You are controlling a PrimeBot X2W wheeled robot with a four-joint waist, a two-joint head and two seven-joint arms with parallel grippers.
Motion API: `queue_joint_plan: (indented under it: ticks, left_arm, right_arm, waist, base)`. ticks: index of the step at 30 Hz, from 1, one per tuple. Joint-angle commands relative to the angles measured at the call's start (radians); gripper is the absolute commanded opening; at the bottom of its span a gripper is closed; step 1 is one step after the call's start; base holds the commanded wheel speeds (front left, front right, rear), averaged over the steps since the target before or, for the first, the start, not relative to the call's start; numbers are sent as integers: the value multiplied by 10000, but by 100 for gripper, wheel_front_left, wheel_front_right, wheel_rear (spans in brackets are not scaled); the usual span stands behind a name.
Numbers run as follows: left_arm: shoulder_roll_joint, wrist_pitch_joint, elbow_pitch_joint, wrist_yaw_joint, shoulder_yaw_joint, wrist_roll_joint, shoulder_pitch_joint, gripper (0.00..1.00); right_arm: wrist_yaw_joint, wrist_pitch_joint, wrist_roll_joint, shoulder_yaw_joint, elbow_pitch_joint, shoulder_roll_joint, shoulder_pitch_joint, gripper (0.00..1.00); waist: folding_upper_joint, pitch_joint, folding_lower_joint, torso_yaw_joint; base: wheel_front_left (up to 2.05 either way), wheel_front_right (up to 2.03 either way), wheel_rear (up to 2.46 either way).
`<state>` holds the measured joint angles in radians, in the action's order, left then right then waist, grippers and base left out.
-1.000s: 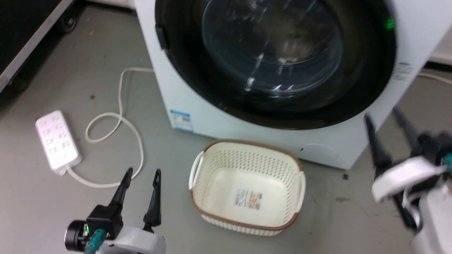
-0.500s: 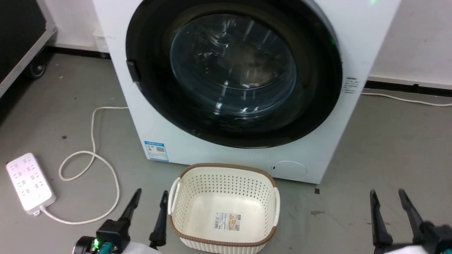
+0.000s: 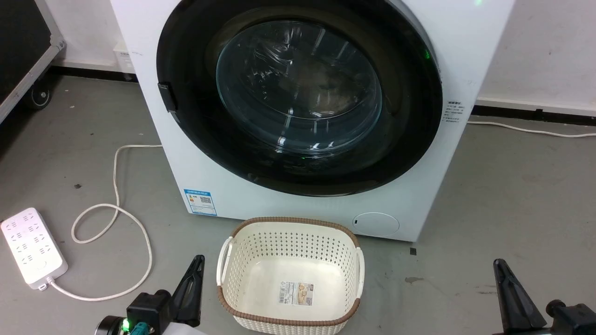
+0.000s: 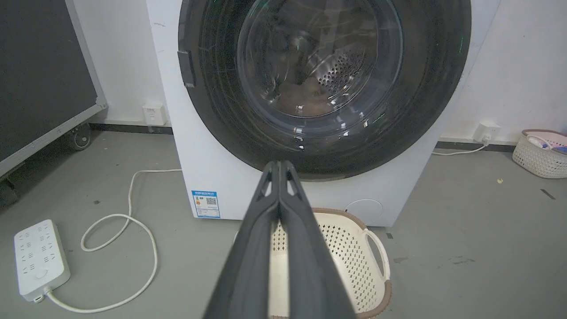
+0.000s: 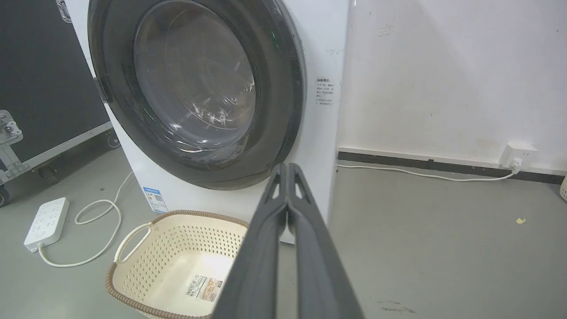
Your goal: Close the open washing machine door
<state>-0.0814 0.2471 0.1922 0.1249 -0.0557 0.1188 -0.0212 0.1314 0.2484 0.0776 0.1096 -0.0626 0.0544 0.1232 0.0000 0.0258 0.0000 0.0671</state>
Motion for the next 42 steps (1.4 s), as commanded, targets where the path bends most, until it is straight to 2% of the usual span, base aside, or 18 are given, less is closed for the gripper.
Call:
queue_joint_plan:
  ticks: [1, 42]
  left_arm:
    - [0, -31, -56, -49, 4, -41, 10, 0]
    - [123, -992, -791, -522, 222, -492, 90, 0]
  right_arm:
    - [0, -33, -34, -31, 29, -2, -51, 0]
    - [-3, -998, -326, -450, 264, -17, -516, 0]
  waist:
    - [0, -2, 0, -6]
    - [0, -103, 0, -268]
  base:
    - [0, 0, 0]
    - [0, 0, 0]
